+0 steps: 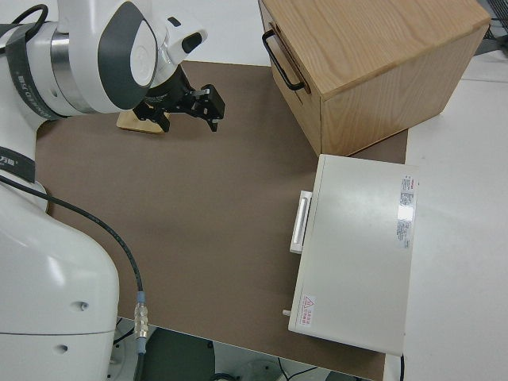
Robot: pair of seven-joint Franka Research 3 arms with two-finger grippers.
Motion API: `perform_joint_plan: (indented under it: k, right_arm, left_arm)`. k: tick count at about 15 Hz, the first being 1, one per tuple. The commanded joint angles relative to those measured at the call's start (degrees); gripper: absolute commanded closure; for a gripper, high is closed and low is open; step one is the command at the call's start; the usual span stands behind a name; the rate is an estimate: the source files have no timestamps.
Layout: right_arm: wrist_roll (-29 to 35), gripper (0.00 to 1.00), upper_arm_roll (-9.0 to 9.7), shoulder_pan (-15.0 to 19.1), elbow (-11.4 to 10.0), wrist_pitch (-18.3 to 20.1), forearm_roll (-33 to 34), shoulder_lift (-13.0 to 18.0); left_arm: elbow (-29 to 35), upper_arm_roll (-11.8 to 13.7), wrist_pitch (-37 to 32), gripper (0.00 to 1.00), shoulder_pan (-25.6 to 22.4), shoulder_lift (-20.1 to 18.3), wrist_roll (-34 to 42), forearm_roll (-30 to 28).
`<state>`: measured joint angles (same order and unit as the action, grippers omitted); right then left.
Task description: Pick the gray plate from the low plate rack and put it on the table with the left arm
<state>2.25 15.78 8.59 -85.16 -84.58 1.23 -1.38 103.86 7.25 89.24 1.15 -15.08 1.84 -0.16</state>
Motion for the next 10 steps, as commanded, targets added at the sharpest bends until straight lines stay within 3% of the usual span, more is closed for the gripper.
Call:
perform_joint_plan:
  k: [1, 10]
  right_arm:
    - [0.7, 0.017, 1.01, 1.1, 0.5, 0.8, 0.1, 0.2]
    - [0.7, 0.017, 1.01, 1.1, 0.5, 0.8, 0.1, 0.2]
  left_arm:
    - [-2.1, -1.0, -1.5, 0.00, 0.4, 0.9, -1.0, 3.2]
    - [-1.7, -1.3, 1.2, 0.00, 0.3, 0.8, -1.7, 3.5]
